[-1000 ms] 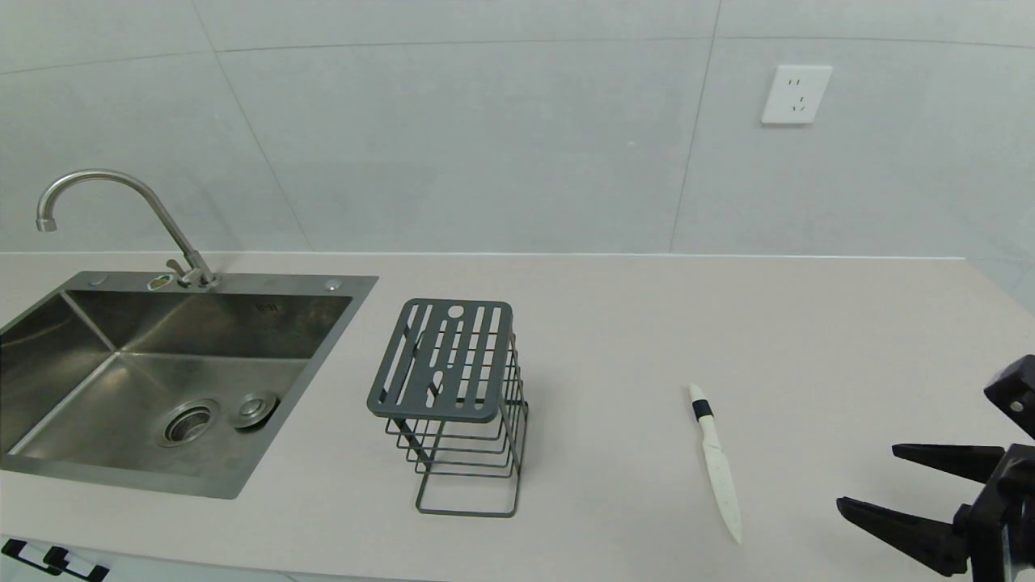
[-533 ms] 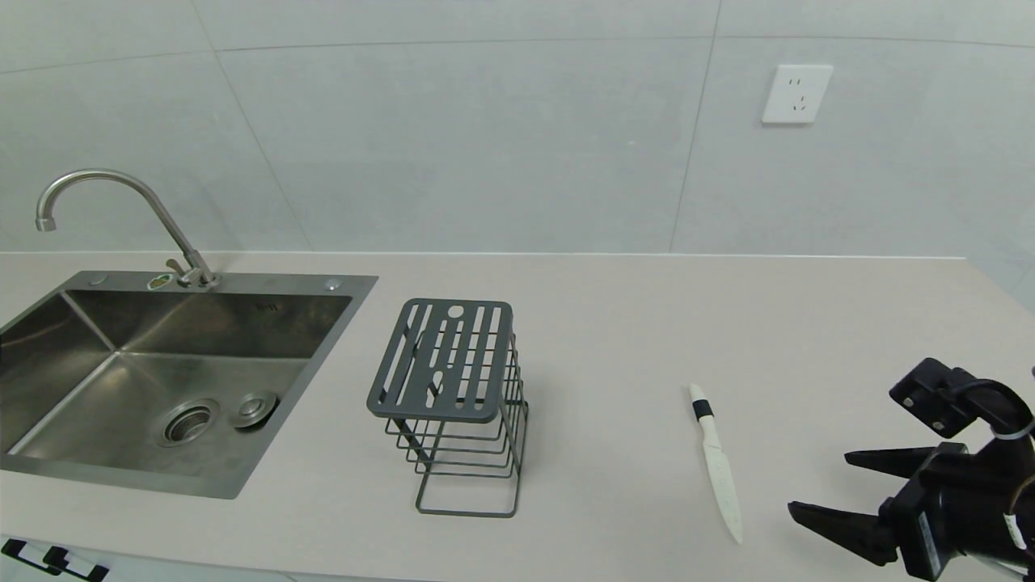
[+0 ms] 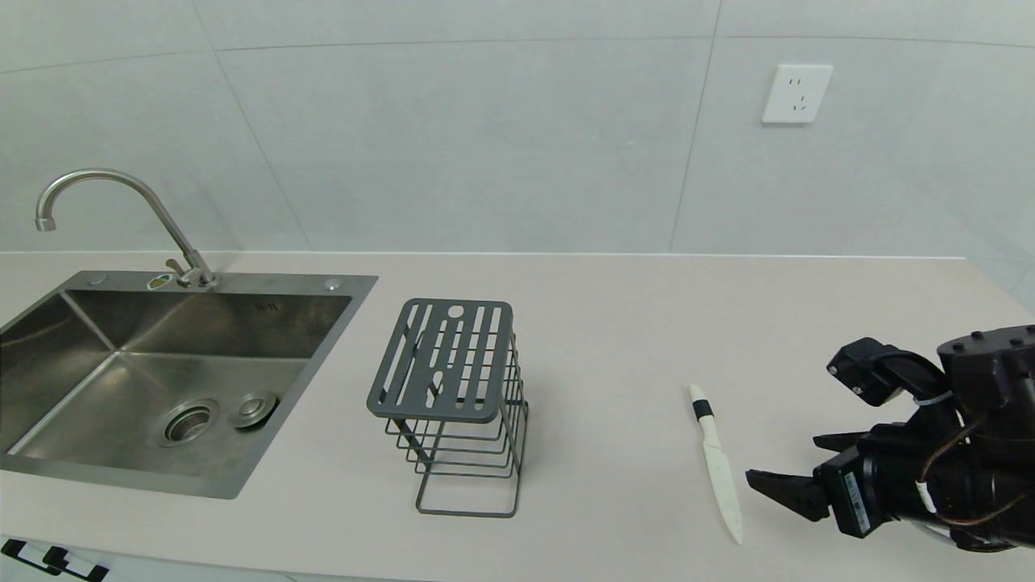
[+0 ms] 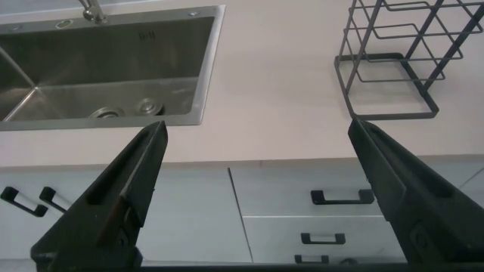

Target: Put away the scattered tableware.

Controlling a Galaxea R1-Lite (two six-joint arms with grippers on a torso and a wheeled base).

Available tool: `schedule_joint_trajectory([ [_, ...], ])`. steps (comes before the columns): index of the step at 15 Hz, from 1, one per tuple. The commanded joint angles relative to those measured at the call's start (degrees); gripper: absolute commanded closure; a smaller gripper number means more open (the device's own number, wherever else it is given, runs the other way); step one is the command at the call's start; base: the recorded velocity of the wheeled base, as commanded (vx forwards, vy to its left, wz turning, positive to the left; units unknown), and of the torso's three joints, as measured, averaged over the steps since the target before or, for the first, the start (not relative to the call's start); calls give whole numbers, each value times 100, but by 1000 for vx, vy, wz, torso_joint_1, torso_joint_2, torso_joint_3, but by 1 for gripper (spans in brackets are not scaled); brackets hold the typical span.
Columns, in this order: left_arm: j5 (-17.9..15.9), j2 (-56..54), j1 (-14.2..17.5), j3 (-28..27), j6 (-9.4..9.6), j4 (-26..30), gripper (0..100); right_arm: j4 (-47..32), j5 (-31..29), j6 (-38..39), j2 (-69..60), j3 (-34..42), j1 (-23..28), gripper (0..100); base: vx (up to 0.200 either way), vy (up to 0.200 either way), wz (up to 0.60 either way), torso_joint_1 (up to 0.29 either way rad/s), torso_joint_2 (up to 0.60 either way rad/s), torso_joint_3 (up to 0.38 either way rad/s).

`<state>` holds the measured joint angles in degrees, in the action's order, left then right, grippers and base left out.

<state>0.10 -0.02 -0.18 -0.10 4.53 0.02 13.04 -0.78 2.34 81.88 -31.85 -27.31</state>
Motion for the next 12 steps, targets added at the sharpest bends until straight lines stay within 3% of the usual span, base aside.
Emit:
schedule_joint_trajectory([
  [1, -1, 2, 1, 1, 12, -2, 0, -39, -317, 135, 434, -260, -266, 0, 0, 0, 0, 0, 0, 0],
  [4, -1, 2, 1, 1, 12, -2, 0, -100, -625, 328, 864, -629, -477, 0, 0, 0, 0, 0, 0, 0],
  [12, -1, 2, 1, 1, 4, -2, 0, -4, -889, 1058, 1717, -726, -433, 0, 0, 0, 0, 0, 0, 0],
])
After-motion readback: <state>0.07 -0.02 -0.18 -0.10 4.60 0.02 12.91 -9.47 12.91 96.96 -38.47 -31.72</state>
